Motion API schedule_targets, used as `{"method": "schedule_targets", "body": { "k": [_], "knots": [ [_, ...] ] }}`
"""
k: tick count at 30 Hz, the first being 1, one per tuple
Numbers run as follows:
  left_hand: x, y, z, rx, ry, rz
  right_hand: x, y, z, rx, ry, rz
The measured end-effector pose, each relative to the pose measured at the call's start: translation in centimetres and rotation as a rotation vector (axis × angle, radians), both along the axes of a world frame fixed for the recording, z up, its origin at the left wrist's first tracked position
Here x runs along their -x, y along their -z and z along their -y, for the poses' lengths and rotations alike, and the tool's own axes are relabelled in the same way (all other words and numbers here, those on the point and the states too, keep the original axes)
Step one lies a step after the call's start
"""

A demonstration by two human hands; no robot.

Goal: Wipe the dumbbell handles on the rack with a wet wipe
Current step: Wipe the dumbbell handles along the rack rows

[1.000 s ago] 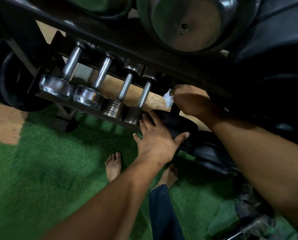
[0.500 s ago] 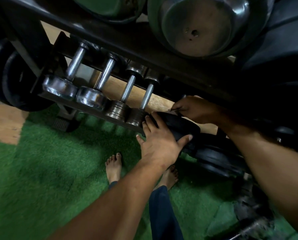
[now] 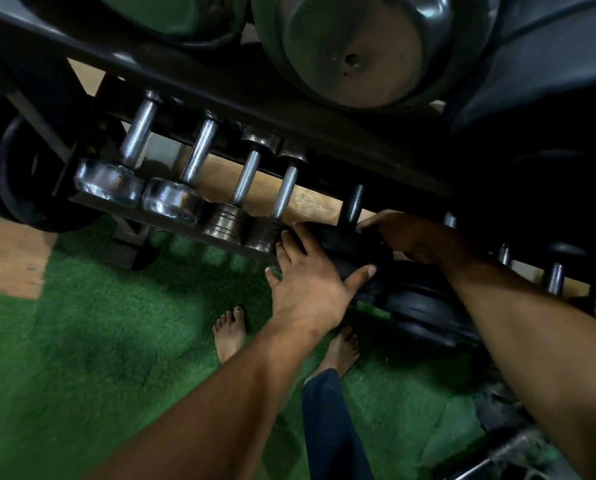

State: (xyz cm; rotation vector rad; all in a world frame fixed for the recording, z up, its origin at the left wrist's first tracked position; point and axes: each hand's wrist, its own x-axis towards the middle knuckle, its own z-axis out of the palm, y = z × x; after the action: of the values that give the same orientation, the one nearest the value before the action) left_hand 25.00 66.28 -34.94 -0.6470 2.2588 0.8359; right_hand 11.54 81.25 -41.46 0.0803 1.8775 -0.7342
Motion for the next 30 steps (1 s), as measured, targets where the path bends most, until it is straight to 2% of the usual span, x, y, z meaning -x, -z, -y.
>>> {"method": "schedule_targets", "body": {
  "k": [7, 10, 12, 17, 22, 30],
  "knots": [
    [-0.1, 0.2, -0.2, 0.021, 0.011, -0.017, 0.5, 1.7, 0.3, 0.135, 0.417, 0.177],
    [-0.2, 0.6, -0.2, 0.035, 0.011, -0.023, 1.3, 1.8, 1.1, 0.217, 0.810, 0.140],
    [-0.2, 0.6, -0.3, 0.041, 0.008, -0.026, 1.7, 1.9, 1.3, 0.263, 0.993, 0.123],
    [-0.2, 0.8, -0.3, 0.053, 0.005, -0.035, 1.2, 1.4, 1.5, 0.309, 1.045, 0.130],
    [-0.2, 0.8, -0.2, 0.061, 0.010, -0.045, 0.9, 0.0, -0.9, 0.416, 1.010, 0.150],
    [0.0, 0.5, 0.0, 0.091, 0.020, -0.021, -0.8, -3.8, -6.2, 0.439, 0.693, 0.023]
  ]
}}
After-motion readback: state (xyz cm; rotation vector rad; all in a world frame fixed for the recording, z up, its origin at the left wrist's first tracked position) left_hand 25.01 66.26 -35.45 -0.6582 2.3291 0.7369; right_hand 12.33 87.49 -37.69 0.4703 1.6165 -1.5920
